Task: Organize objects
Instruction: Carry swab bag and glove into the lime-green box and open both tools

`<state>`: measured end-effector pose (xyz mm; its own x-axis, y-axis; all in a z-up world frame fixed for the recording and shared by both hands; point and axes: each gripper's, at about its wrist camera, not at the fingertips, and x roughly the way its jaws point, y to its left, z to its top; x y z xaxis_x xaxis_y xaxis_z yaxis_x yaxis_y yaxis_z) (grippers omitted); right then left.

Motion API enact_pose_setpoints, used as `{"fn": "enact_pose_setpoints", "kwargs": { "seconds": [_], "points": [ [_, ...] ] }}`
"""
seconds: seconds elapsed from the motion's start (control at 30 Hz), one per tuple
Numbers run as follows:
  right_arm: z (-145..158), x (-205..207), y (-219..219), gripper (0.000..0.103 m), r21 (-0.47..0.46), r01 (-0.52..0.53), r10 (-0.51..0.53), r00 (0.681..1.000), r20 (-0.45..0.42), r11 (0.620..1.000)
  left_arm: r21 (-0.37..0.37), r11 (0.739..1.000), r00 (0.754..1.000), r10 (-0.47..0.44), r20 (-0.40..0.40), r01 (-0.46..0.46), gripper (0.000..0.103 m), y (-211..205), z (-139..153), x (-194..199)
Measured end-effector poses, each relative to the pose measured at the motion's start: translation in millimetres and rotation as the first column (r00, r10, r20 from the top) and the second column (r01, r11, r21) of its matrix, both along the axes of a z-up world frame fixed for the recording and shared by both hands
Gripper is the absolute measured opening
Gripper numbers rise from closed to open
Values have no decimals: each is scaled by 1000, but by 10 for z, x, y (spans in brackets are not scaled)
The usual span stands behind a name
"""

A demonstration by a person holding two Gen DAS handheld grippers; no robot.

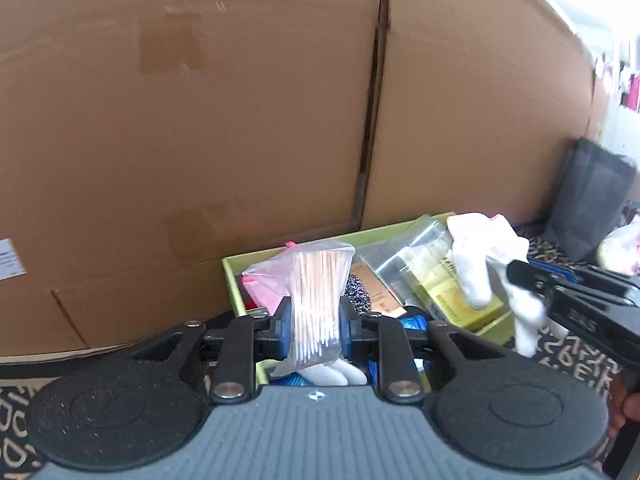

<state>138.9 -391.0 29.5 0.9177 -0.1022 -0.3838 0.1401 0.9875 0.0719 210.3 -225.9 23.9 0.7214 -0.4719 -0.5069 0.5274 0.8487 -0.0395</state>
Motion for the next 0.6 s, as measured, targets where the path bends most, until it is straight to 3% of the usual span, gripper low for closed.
{"fn": "enact_pose_setpoints", "kwargs": {
  "seconds": [0.1,0.23,0.37,0.4,0.43,0.47,0.5,0.53,0.6],
  "points": [
    [-114,341,-56,14,15,-15,16,999,-51,1000,18,1000,1000,25,2,-25,23,-99,-100,162],
    [-221,586,-35,14,85,-87,92,994,-54,993,3,999,999,39,-23,-39,23,-152,-222,301],
    [-337,602,23,16,58,-104,108,991,-82,993,-6,999,999,34,-31,-34,24,-170,-311,342],
    [-353,550,31,23,42,-106,109,991,-73,994,-19,999,999,26,-30,-26,31,-148,-326,321],
    [-343,488,42,30,22,-94,95,994,-58,995,-38,999,999,21,-26,-22,51,-124,-328,302],
    [-328,415,63,55,1,-74,74,997,-37,997,-60,998,999,28,-21,-29,79,-92,-321,279],
    [-309,321,76,74,-21,-57,56,998,-10,998,-89,995,999,40,-10,-40,87,-60,-302,241],
    [-278,198,95,78,-39,-47,48,999,23,998,-126,991,999,45,9,-44,93,0,-277,175],
    [-185,-6,111,96,-27,-49,51,996,69,998,-178,983,998,52,21,-47,97,113,-230,19]
  ]
}}
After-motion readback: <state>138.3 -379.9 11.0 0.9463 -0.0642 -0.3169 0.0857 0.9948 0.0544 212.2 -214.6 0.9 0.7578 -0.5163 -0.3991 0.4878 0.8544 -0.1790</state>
